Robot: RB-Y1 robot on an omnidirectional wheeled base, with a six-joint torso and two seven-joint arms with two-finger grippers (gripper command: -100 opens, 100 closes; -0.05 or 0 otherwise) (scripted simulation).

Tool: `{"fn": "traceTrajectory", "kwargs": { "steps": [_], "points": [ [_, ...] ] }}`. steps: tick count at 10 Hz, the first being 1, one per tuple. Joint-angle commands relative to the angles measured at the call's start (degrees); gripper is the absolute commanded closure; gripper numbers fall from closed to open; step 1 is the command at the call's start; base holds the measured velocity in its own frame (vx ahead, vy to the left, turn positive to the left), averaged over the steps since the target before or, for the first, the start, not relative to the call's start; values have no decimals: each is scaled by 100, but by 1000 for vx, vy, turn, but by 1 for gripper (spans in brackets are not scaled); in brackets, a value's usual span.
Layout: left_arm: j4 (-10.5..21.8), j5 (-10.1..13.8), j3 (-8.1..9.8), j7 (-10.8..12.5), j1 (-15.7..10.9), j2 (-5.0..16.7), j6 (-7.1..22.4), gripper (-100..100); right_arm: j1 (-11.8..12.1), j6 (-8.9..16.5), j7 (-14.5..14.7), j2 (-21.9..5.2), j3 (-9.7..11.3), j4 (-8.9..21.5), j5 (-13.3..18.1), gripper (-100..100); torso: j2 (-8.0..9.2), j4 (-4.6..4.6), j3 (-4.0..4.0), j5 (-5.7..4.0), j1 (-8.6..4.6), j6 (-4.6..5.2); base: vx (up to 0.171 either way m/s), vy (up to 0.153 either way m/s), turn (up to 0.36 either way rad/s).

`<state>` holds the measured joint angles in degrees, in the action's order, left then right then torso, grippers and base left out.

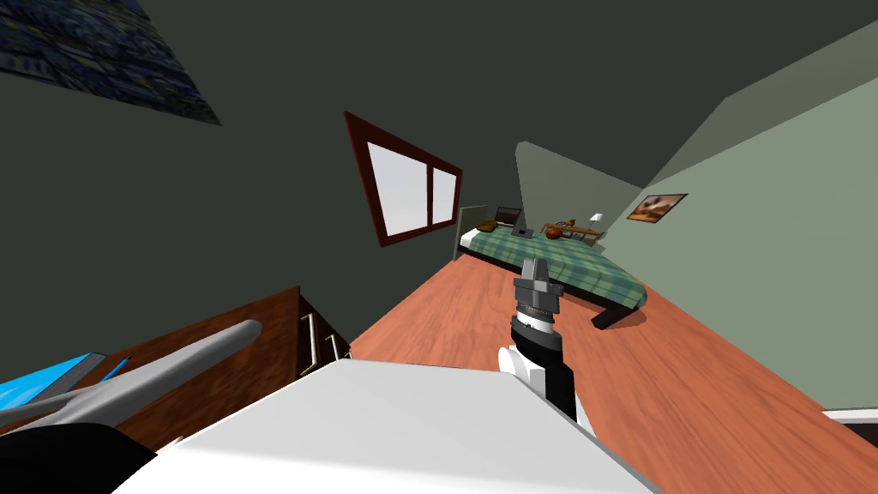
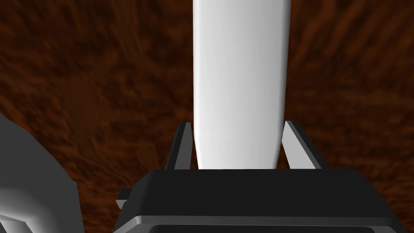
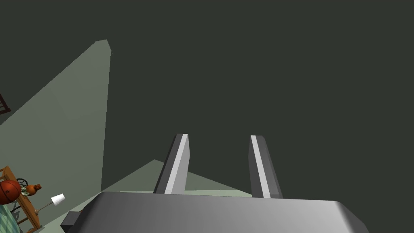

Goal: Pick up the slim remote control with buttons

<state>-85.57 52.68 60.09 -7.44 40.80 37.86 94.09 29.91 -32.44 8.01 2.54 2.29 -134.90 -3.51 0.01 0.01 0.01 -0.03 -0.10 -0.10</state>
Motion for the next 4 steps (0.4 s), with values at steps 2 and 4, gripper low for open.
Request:
{"fn": "traceTrajectory", "kwargs": {
  "steps": [2, 4],
  "points": [
    [-204, 133, 203, 40, 128, 82, 258, 100, 0, 0, 0, 0, 0, 0, 0, 0, -4, 0, -2, -7, -6, -2, 22, -10, 34],
    [-193, 120, 185, 35, 122, 65, 225, 0, 0, 0, 0, 0, 0, 0, 0, 0, -5, -1, -3, -2, -7, 0, 5, -2, 4]
  ]
}}
